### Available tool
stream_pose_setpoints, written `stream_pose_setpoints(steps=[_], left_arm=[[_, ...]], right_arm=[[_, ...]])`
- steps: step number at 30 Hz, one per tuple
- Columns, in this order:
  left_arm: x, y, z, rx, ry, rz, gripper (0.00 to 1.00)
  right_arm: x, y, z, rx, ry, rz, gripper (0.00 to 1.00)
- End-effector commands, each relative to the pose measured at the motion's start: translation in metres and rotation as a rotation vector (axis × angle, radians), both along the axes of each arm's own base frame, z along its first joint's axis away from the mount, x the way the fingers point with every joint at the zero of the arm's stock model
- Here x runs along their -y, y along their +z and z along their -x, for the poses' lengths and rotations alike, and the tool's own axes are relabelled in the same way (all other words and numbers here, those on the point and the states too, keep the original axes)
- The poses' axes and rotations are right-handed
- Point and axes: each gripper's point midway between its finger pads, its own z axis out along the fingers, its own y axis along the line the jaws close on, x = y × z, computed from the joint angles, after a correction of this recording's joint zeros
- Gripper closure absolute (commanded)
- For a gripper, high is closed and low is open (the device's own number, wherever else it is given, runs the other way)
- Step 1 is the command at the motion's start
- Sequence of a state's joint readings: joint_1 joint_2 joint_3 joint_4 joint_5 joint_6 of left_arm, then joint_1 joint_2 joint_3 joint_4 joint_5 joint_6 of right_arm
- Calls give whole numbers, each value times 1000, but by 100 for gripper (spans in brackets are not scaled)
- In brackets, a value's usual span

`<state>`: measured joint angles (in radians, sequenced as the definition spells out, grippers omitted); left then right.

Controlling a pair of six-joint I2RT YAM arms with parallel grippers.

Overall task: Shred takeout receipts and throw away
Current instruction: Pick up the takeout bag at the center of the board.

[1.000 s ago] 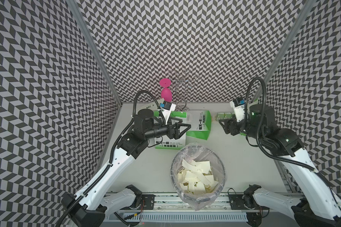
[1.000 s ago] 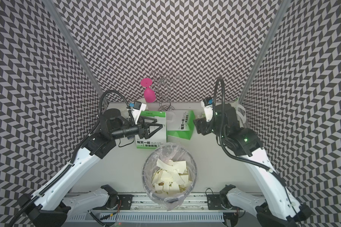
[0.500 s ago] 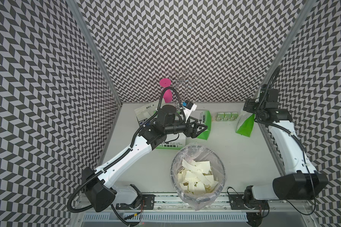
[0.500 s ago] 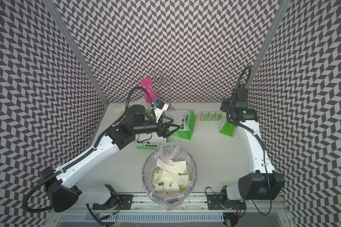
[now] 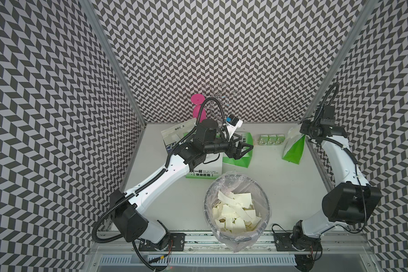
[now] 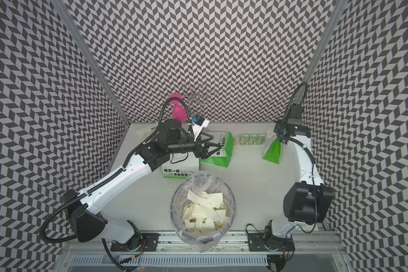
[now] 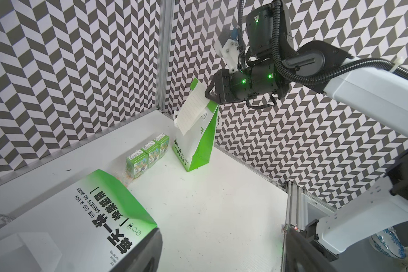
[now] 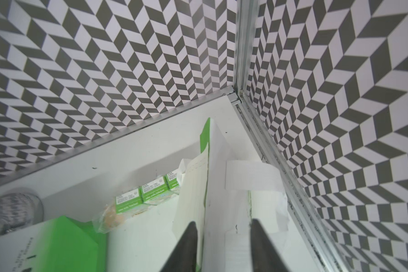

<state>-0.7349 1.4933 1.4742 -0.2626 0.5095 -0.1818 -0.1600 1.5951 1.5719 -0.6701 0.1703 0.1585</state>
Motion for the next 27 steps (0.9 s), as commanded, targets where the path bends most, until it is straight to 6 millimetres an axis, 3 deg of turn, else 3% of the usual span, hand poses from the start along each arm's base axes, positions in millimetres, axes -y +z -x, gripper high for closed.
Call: stream_pose_setpoints(steps=[1,7,9,13,18,20,27], left_arm=[[4,4,-2,33,-20,-11,17],[9,-2,-7,53,-45,-40,17],[10,-4,-8,75,-58,-59,17],[2,-11,-21,117,-56,-99,18],[1,-27,-30,171,-95,-162,18],[5,-34,-32,179,-123,-189,18],[19,-56,-47,226,-181,-247,18]], right_arm=[[-9,10,6,38,38,-15,82],[-32,10,30,35,125,-73,94],[-50,12,38,42,180,-105,99],[-84,11,55,26,264,-121,100],[-122,-8,82,-44,343,-140,100],[-146,-13,92,-59,410,-177,100],[-220,-14,104,-40,664,-238,100]])
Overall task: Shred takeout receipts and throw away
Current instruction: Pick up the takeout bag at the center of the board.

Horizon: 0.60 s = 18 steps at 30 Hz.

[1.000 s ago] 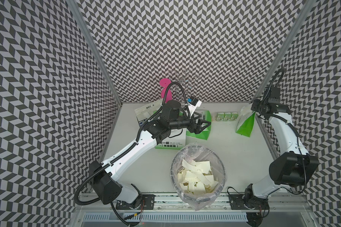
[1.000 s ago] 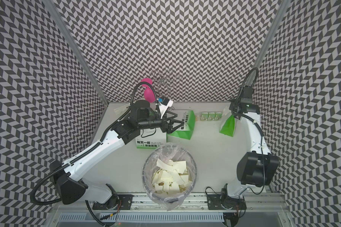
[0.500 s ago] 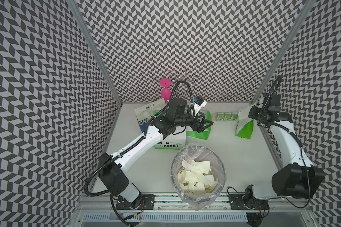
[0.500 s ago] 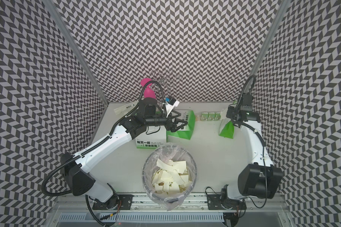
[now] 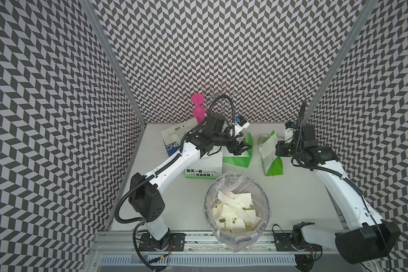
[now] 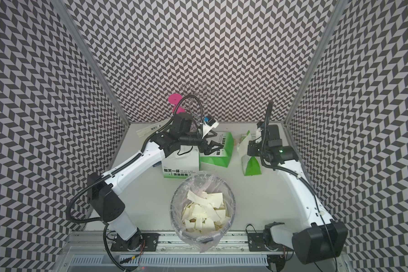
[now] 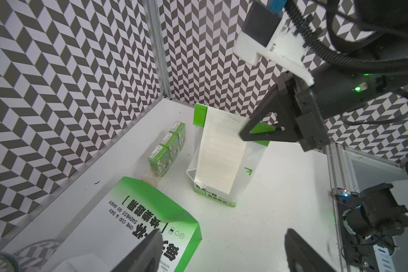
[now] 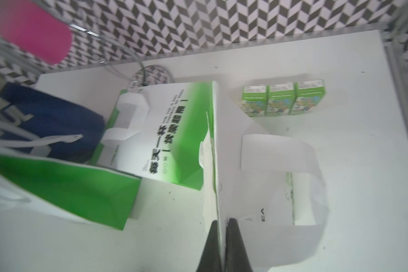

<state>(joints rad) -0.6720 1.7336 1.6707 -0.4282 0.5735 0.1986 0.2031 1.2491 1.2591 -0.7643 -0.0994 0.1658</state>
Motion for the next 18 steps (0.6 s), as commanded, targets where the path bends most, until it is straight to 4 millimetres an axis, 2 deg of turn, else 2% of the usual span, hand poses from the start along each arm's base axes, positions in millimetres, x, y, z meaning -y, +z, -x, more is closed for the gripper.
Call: stream_pose_setpoints(steps=[1,5,10,13,18], left_arm=[[5,-5,1,54,-73,-44,18],[10,-15,-11,81,-86,-70,18],[11,-25,-28,74,-98,-79,20],[14,-30,-31,88,-129,-67,21],[15,-37,-31,54,-202,-54,30]], right_arm=[[-40,5,4,27,142,-74,100],[-69,13,4,66,271,-86,100],[-78,11,1,80,333,-85,100],[-82,12,2,97,372,-79,100],[-82,14,3,127,384,-74,100]])
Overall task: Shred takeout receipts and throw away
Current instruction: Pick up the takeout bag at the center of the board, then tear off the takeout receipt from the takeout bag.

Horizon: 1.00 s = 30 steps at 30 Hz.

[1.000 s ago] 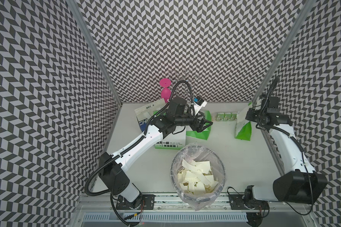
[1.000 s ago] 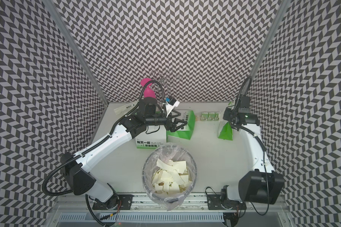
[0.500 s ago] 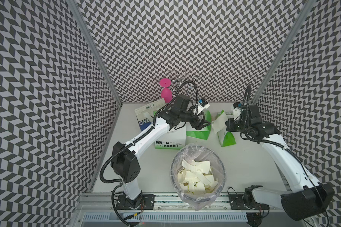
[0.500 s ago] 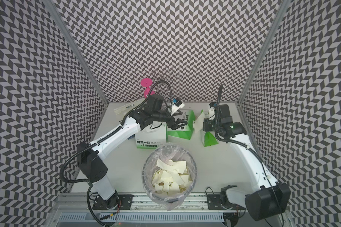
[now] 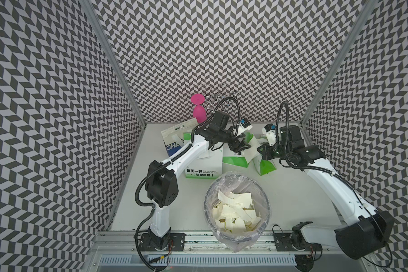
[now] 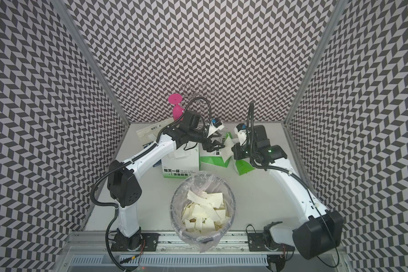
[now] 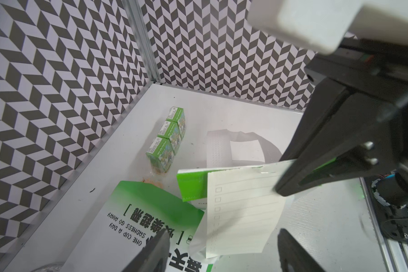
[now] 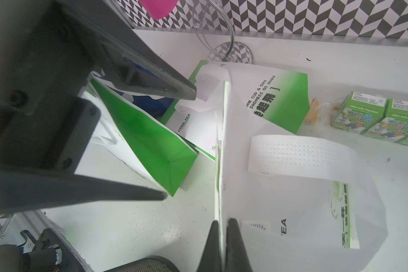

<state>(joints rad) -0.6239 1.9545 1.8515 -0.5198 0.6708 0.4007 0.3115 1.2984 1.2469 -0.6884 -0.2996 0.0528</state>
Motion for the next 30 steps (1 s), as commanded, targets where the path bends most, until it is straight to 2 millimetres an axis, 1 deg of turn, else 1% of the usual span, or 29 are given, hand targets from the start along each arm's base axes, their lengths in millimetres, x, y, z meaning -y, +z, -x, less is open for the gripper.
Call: stream_pose_setpoints(steps=[1,6,8,10,12,15,18,22,24,25,27,30], left_arm=[[1,4,7,2,-88,17,31],[6,4,12,-27,-156,35,38],[9,-2,13,-43,-170,22,39],[11,-3,13,-50,-183,14,42],[12,-2,14,-51,-194,19,43],[14,-2,11,-43,-189,21,46],[17,4,21,-67,-241,54,50],[24,2,36,-69,-295,53,54],[25,5,38,-71,-309,65,60],[26,4,38,-74,-309,64,63],[26,2,36,-78,-303,59,65],[27,1,35,-86,-297,53,73]], right_arm=[[-9,19,-6,108,55,-28,100],[-10,23,-6,126,68,-30,100],[-13,28,-6,130,82,-42,100],[-15,33,-7,139,88,-50,100],[-16,37,-6,146,99,-54,100],[-16,35,-6,144,102,-50,100],[-13,31,-8,139,84,-35,100],[-15,36,-8,147,94,-47,100],[-16,34,-9,145,102,-41,100],[-15,33,-9,142,103,-35,100],[-15,34,-10,144,100,-30,100],[-15,33,-10,146,101,-27,100]])
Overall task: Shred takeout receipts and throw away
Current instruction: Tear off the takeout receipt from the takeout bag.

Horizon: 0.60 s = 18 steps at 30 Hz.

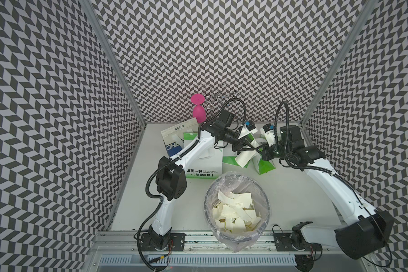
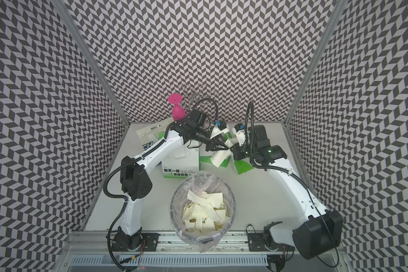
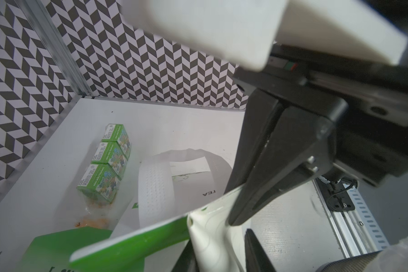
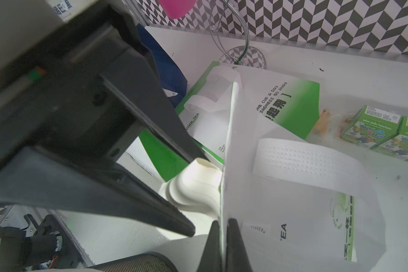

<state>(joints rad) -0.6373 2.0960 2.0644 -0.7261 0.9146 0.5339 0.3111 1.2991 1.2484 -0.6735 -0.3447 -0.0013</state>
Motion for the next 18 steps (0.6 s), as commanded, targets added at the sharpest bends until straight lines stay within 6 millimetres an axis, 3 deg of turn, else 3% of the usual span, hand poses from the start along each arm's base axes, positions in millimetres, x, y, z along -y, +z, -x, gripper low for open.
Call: stream_pose_setpoints(steps=[1,3,6,10,18], left_arm=[[3,-1,3,-6,-29,4,74],[3,-4,-1,-2,-10,-10,80],[2,-5,-6,3,13,-25,100],[1,-2,-11,3,30,-23,100],[-4,4,-15,-2,50,-16,100]], right_arm=[[-8,27,-11,107,37,-25,100],[-7,27,-11,110,37,-19,100],[-1,28,-12,118,11,3,97],[6,29,-10,126,-5,20,70],[30,15,0,103,-52,64,69]])
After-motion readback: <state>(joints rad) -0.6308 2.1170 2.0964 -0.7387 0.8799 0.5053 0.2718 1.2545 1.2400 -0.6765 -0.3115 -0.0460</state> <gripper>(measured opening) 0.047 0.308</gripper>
